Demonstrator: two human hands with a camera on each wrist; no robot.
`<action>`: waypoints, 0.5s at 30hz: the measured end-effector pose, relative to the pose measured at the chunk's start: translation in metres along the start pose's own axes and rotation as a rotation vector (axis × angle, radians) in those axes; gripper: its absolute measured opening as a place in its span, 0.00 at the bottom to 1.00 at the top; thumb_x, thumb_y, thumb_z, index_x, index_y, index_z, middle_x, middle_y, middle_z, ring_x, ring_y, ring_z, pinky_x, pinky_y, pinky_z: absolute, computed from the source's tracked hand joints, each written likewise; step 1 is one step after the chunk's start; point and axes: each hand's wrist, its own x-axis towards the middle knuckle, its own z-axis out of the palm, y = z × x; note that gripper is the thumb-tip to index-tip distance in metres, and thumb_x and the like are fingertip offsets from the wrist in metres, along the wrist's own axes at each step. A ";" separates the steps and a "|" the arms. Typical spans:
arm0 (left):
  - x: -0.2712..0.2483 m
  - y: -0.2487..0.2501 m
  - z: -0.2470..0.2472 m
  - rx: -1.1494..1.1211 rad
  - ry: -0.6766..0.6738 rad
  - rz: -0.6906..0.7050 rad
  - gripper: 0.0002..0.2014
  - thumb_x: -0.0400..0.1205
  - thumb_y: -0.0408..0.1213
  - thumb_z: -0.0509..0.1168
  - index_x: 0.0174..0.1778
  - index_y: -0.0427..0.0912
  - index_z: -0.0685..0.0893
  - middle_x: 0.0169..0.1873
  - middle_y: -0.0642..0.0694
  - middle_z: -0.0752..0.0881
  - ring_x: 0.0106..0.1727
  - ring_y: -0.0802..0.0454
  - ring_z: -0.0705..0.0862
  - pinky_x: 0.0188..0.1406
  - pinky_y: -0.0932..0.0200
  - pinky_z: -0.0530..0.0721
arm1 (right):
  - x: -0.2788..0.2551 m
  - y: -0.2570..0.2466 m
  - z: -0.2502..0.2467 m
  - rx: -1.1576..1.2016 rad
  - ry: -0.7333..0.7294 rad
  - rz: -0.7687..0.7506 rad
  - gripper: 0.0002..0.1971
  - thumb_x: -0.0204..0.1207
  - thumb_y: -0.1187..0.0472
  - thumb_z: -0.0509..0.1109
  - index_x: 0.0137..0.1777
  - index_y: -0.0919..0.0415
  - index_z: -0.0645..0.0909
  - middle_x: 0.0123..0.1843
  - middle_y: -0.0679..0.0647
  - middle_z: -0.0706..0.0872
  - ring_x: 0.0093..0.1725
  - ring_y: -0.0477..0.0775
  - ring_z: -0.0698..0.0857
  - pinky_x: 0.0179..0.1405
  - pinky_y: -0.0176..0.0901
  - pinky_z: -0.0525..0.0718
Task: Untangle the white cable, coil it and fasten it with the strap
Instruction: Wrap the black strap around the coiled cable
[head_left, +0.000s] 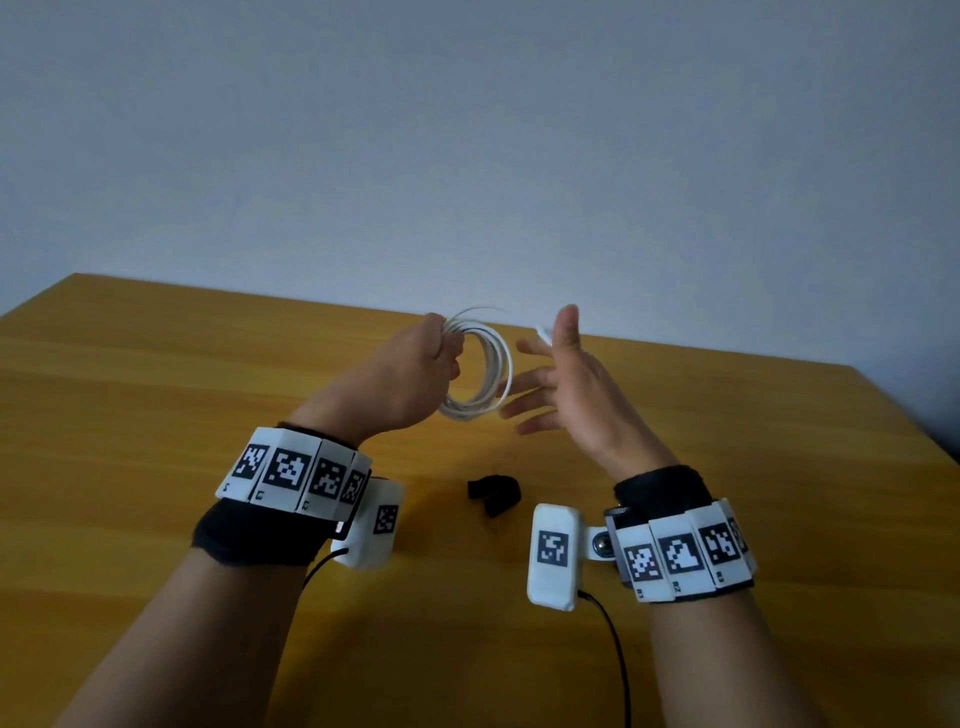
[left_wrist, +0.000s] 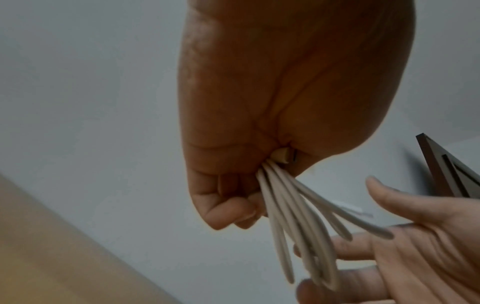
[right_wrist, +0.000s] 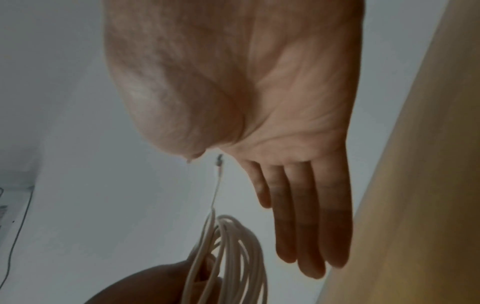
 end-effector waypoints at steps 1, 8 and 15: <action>0.000 -0.001 -0.002 0.008 0.011 -0.010 0.14 0.92 0.42 0.49 0.49 0.38 0.74 0.41 0.44 0.81 0.37 0.50 0.75 0.34 0.55 0.74 | 0.000 0.000 -0.002 -0.005 -0.003 0.024 0.50 0.71 0.21 0.40 0.76 0.55 0.78 0.49 0.60 0.94 0.51 0.62 0.94 0.49 0.56 0.92; 0.001 -0.006 -0.011 0.053 0.085 -0.052 0.12 0.91 0.40 0.50 0.52 0.38 0.75 0.43 0.41 0.84 0.45 0.41 0.87 0.44 0.41 0.85 | 0.001 0.010 -0.010 -0.540 -0.300 0.154 0.06 0.85 0.47 0.70 0.56 0.45 0.86 0.52 0.45 0.92 0.51 0.47 0.91 0.59 0.52 0.90; 0.000 -0.005 -0.011 0.174 0.088 -0.094 0.11 0.90 0.40 0.51 0.52 0.37 0.75 0.44 0.39 0.84 0.46 0.37 0.88 0.47 0.32 0.84 | -0.004 0.010 0.008 -0.790 -0.463 0.200 0.12 0.72 0.47 0.83 0.54 0.45 0.90 0.45 0.39 0.90 0.46 0.41 0.88 0.44 0.41 0.83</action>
